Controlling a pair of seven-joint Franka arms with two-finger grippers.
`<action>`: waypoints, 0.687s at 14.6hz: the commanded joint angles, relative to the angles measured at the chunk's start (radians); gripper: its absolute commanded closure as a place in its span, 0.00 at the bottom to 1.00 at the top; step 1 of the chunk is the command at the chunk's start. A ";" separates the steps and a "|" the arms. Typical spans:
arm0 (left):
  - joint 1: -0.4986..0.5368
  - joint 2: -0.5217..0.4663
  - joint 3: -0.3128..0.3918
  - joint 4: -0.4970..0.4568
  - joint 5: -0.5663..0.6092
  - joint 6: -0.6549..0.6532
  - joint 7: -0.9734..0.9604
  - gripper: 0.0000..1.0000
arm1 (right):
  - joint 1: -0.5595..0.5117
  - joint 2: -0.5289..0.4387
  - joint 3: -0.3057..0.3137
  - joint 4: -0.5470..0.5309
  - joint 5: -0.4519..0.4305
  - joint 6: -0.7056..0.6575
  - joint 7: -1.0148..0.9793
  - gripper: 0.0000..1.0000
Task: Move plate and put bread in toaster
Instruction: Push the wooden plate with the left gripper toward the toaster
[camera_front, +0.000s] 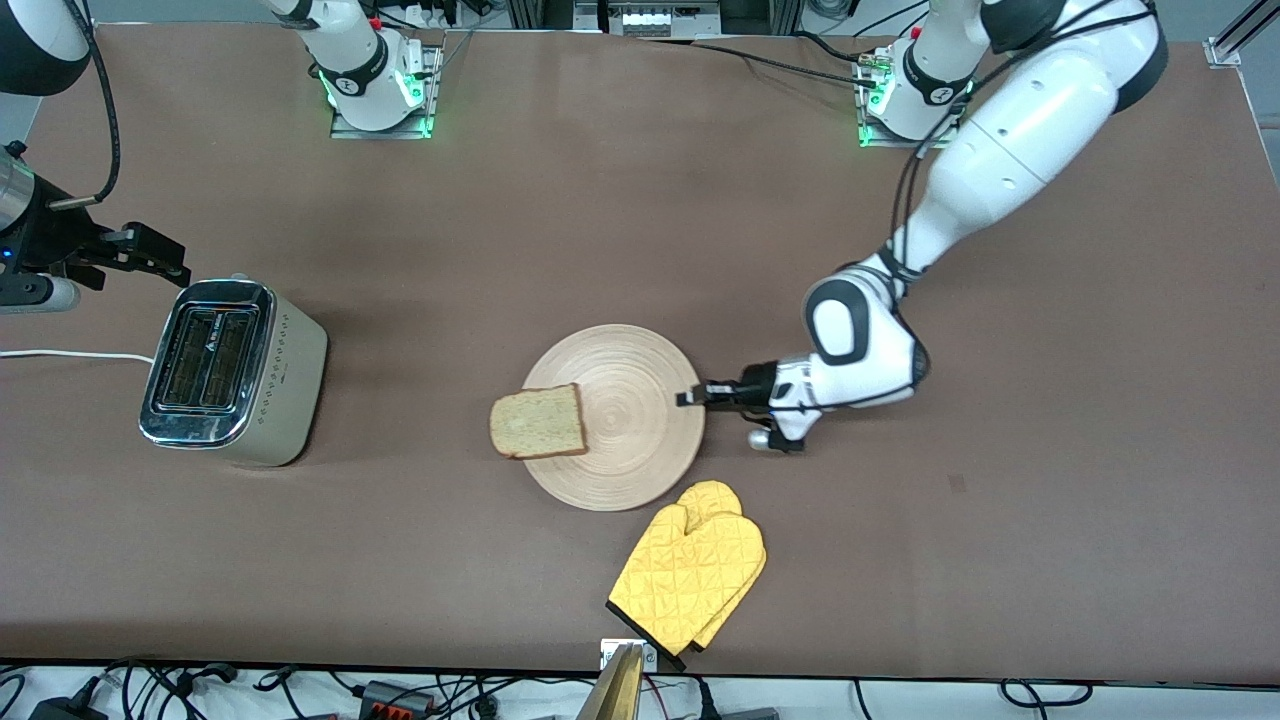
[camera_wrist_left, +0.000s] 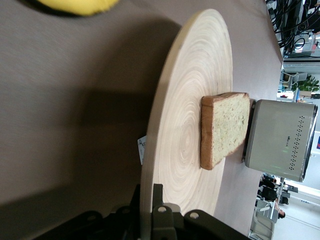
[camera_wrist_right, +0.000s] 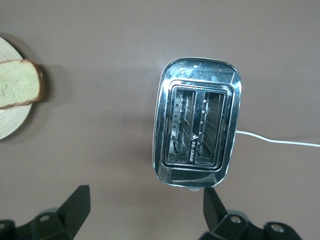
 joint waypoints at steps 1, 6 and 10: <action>-0.017 -0.016 0.001 -0.016 -0.026 0.029 0.021 0.94 | -0.008 0.015 0.002 0.017 -0.012 -0.011 0.006 0.00; 0.006 -0.016 -0.001 -0.029 -0.029 0.031 0.020 0.00 | -0.055 0.044 0.002 0.015 -0.014 -0.006 0.008 0.00; 0.059 -0.030 0.002 -0.027 -0.015 0.013 0.033 0.00 | -0.048 0.049 0.004 0.017 -0.009 0.003 0.009 0.00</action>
